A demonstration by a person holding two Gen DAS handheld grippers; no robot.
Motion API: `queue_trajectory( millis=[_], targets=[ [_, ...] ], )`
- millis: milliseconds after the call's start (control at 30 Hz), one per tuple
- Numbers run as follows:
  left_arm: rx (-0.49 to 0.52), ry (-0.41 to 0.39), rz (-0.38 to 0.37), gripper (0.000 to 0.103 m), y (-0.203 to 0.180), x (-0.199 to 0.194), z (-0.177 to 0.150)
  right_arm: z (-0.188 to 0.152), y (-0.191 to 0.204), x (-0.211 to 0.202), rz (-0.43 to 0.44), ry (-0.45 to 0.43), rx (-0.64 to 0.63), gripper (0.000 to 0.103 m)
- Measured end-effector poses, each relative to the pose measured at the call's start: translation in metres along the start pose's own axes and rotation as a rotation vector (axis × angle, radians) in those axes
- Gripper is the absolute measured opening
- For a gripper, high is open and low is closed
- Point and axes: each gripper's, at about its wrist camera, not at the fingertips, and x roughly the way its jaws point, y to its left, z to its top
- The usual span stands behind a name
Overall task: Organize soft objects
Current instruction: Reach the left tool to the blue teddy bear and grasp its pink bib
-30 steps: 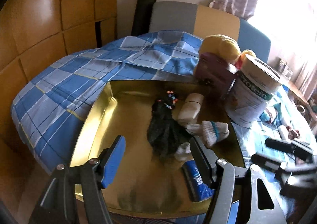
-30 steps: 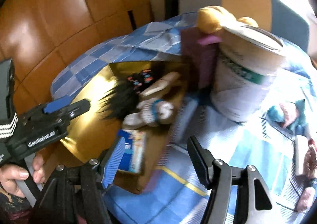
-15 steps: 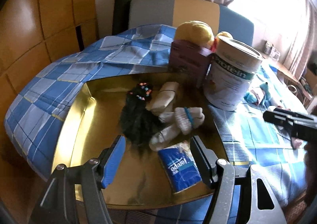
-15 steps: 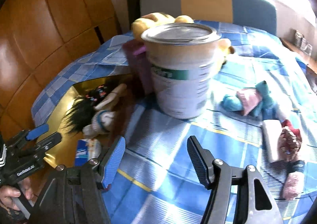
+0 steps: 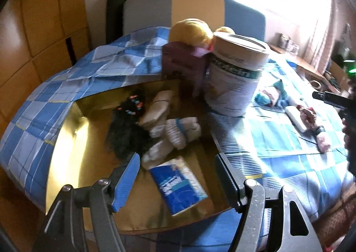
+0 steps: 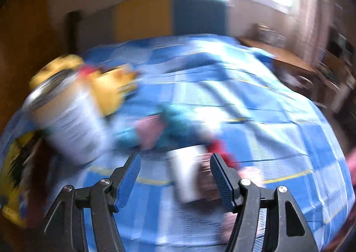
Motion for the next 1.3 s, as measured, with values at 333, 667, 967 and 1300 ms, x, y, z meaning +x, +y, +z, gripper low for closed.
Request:
queue_trajectory(
  millis=[333,667,967,1300],
  targets=[
    [0.147,0.023,-0.091,0.071,-0.061,0.008,0.013,-0.018,-0.118,0.021,-0.071,0.065,0.496,0.066],
    [0.372,0.045,-0.187,0.076,-0.151,0.038,0.035,-0.022,-0.122,0.02,-0.021,0.077,0.545,0.066],
    [0.439,0.066,-0.271,0.077,-0.218,0.088,0.07,-0.024,-0.132,0.015,0.031,0.065,0.615,0.066],
    [0.529,0.022,-0.239,0.077,-0.286,0.158,0.111,-0.022,-0.128,0.016,0.11,0.068,0.613,0.066]
  ],
)
